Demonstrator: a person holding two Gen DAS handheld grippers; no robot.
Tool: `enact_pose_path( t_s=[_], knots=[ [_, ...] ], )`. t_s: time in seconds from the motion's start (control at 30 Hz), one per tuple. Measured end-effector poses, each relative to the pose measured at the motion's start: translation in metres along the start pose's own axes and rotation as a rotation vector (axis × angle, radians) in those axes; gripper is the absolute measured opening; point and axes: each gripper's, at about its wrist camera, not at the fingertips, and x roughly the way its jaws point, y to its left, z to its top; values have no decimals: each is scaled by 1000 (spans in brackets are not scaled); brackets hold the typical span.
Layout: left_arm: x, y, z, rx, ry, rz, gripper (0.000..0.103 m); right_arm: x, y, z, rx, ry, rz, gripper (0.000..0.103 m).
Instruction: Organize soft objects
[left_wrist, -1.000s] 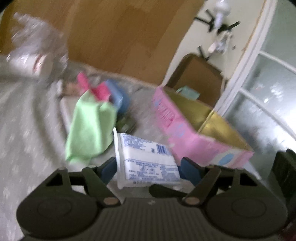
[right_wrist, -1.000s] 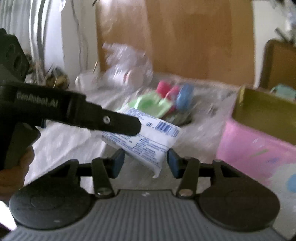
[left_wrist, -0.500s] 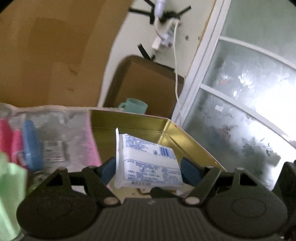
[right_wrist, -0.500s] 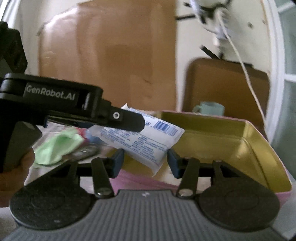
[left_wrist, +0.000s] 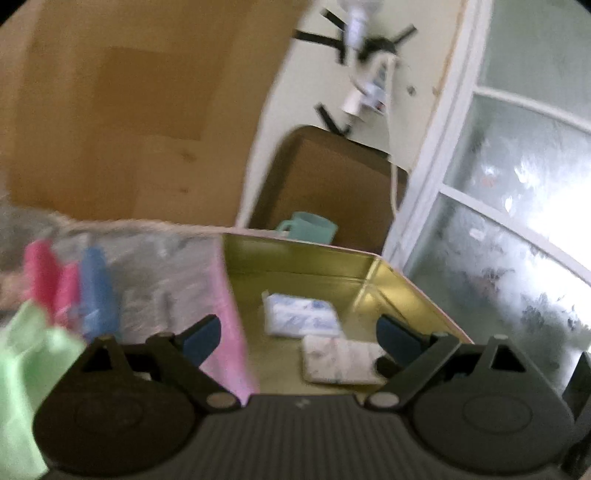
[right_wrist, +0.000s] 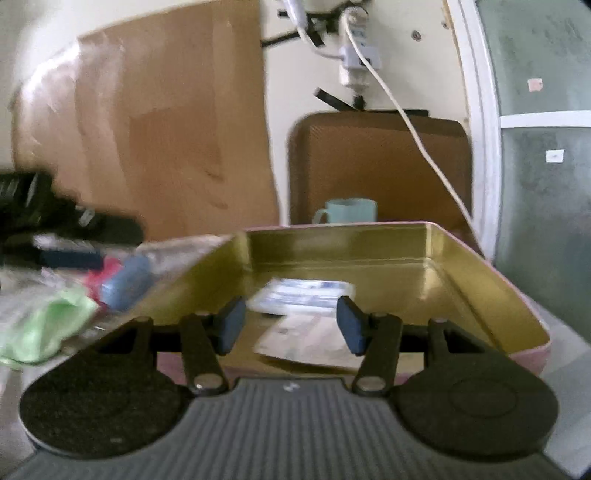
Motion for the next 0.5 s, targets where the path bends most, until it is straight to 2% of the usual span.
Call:
enact_pose_path(
  t_s=[0.13,0.27,0.37,0.5],
  knots=[
    [-48,45,-26,-61,-12,120,95,-5,31,6,0,-13,130,58],
    [-88,99,-49,-120,-13,300,95,-3,77,9,-60,20,270,58],
    [-106,134,-59,-148,-21,440,95,12,117,3,-98,96,373,58],
    [-119,163,-70,-172,-60,520,94,44,160,-1,-83,214,451,60]
  ],
)
